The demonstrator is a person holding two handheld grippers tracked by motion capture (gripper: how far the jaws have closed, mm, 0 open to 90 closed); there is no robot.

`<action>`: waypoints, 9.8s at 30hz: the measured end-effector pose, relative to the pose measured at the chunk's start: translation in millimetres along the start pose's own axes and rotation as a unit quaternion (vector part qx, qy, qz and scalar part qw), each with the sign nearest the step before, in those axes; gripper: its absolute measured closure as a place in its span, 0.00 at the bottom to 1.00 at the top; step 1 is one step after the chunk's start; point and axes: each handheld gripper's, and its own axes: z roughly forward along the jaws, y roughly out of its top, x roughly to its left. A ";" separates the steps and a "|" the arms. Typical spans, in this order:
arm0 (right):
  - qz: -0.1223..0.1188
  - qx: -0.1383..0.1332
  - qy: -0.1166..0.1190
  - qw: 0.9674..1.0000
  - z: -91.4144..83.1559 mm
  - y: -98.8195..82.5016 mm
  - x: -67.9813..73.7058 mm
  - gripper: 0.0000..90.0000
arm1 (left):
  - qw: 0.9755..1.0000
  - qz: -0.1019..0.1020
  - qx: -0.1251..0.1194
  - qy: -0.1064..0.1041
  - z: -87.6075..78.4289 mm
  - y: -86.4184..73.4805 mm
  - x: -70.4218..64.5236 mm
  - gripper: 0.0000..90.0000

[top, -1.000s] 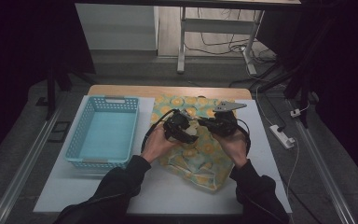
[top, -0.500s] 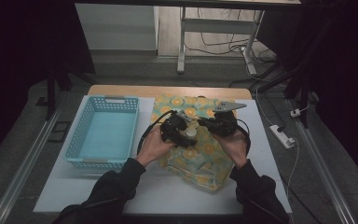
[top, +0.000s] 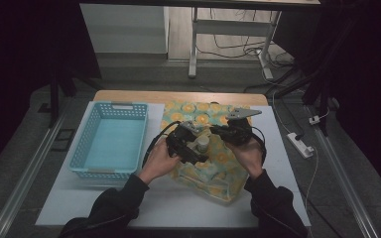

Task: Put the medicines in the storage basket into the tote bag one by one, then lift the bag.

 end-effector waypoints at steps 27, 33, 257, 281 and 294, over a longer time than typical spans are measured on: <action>-0.002 0.000 0.002 1.000 -0.8 0.5 2.5 1.00 | 0.999 0.040 0.006 -0.001 -4.9 -39.0 -18.2 0.00; -0.003 0.000 0.002 1.000 -1.0 0.9 3.3 1.00 | 0.999 0.036 0.023 -0.003 1.4 -43.8 -18.3 0.01; 0.006 -0.016 0.021 1.000 -17.9 81.0 -8.7 0.79 | 0.994 -0.018 -0.062 0.084 -102.8 60.4 61.4 0.64; 0.010 -0.013 0.030 0.999 -34.2 64.0 13.2 0.33 | 0.994 -0.023 -0.072 0.077 -112.8 3.0 33.5 0.10; 0.014 -0.004 0.007 1.000 -40.0 40.6 22.2 0.08 | 0.995 -0.049 -0.074 0.045 -113.1 -37.7 27.2 0.00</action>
